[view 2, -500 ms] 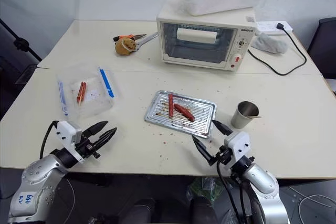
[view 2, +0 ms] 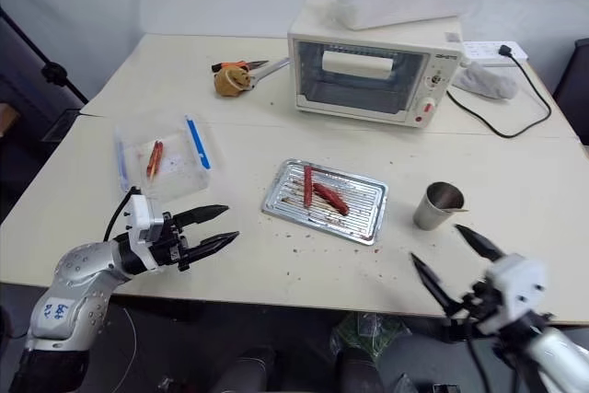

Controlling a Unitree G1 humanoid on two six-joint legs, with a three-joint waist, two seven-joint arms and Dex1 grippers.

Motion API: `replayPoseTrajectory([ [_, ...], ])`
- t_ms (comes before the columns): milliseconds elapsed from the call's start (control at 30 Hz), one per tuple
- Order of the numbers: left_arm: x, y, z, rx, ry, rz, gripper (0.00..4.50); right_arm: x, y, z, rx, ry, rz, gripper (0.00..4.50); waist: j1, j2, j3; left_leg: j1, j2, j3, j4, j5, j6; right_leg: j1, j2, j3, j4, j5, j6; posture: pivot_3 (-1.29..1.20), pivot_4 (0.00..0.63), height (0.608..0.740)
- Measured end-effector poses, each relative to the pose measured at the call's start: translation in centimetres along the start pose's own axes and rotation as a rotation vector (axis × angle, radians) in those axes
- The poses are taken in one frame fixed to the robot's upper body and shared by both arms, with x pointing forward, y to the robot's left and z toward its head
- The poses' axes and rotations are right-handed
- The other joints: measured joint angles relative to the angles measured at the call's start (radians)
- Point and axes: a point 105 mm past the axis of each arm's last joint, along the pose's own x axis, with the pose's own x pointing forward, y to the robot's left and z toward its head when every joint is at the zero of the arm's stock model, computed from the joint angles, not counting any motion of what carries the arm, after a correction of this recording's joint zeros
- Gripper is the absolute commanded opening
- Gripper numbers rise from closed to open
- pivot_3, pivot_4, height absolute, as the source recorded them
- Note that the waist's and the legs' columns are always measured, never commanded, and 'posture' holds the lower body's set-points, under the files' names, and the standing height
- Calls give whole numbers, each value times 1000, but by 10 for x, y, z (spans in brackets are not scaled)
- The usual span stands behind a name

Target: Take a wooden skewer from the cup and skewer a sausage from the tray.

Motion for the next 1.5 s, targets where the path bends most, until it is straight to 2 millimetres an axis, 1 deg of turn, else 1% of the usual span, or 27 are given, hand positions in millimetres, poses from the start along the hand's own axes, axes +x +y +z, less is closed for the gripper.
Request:
replayPoseTrajectory([
  [67,12,-3,3,-4,-6,-101,4467,-27,-13,-4,-49,69,-57,4500,-1,1,0,2,0,0,0,-1,2,2,0,0,-1,0,0,0,150,740],
  [133,21,-4,9,-4,-24,-174,4491,-55,-32,-8,-93,139,-141,4500,-4,1,0,3,0,0,0,-2,3,3,1,0,-1,0,0,0,150,740],
  [167,24,-4,11,-9,-33,-203,4491,-63,-37,-7,-110,159,-152,4500,-8,1,0,4,1,1,0,-2,4,4,0,1,-1,0,0,0,150,740],
  [200,27,-6,10,-22,-41,-229,4491,-66,-38,-4,-126,162,-138,4500,-17,1,0,4,1,1,0,-3,4,4,1,1,-1,0,0,0,150,740],
  [233,29,-7,9,-30,-42,-241,4491,-64,-38,0,-143,159,-112,4500,-25,2,0,5,1,1,0,-3,4,5,1,1,-1,0,0,0,150,740],
  [300,33,-11,8,-49,-52,-275,4491,-52,-36,14,-192,148,-19,4500,-34,2,-1,5,2,2,0,-3,4,5,1,1,0,0,0,0,150,740],
  [367,37,-11,5,-67,-60,-287,4491,-34,-33,35,-277,157,108,4500,-31,3,-1,5,2,1,1,-3,4,5,1,1,0,0,0,0,150,740],
  [467,41,-13,5,-71,-71,-296,4491,-7,-31,56,-362,202,249,4500,-24,3,-1,3,1,-1,2,-3,4,5,1,0,-1,0,0,0,150,740],
  [567,44,-15,2,-76,-74,-294,4491,17,-33,70,-413,241,319,4500,-11,2,0,2,1,-2,4,-3,4,6,1,-2,-3,0,0,0,150,740],
  [600,44,-16,1,-77,-71,-295,4499,25,-34,72,-433,258,338,4316,-4,2,0,1,1,-2,4,-3,4,6,1,-2,-4,0,0,0,150,740],
  [700,44,-19,-4,-88,-59,-285,4500,43,-40,74,-456,285,353,3675,2,1,0,0,0,-2,5,0,1,6,0,-2,-5,0,0,0,150,740],
  [767,41,-19,-7,-94,-52,-262,4500,54,-45,71,-460,308,352,3010,2,1,0,0,0,-2,5,0,1,6,0,-2,-5,0,0,0,150,740],
  [867,38,-17,-8,-98,-48,-227,4500,61,-50,62,-436,358,348,2019,1,1,0,0,0,-2,5,0,1,6,0,-2,-6,0,0,0,150,740],
  [967,35,-19,-7,-87,-46,-212,4500,64,-53,51,-414,407,356,2019,-1,1,0,0,0,-2,5,0,1,6,0,-2,-5,0,0,0,150,740],
  [1067,33,-22,-8,-89,-43,-197,4500,67,-56,47,-409,428,361,2019,-1,1,0,1,1,-2,4,0,1,6,0,-2,-5,0,0,0,150,740],
  [1300,32,-23,-9,-88,-41,-184,4500,72,-57,52,-440,419,376,2019,-1,1,0,1,1,-2,4,0,0,6,0,-2,-5,0,0,0,150,740],
  [1500,30,-23,-10,-91,-34,-175,4500,75,-54,51,-436,421,400,2019,-1,1,0,1,1,-2,4,0,0,6,0,-2,-5,0,0,0,150,740],
])
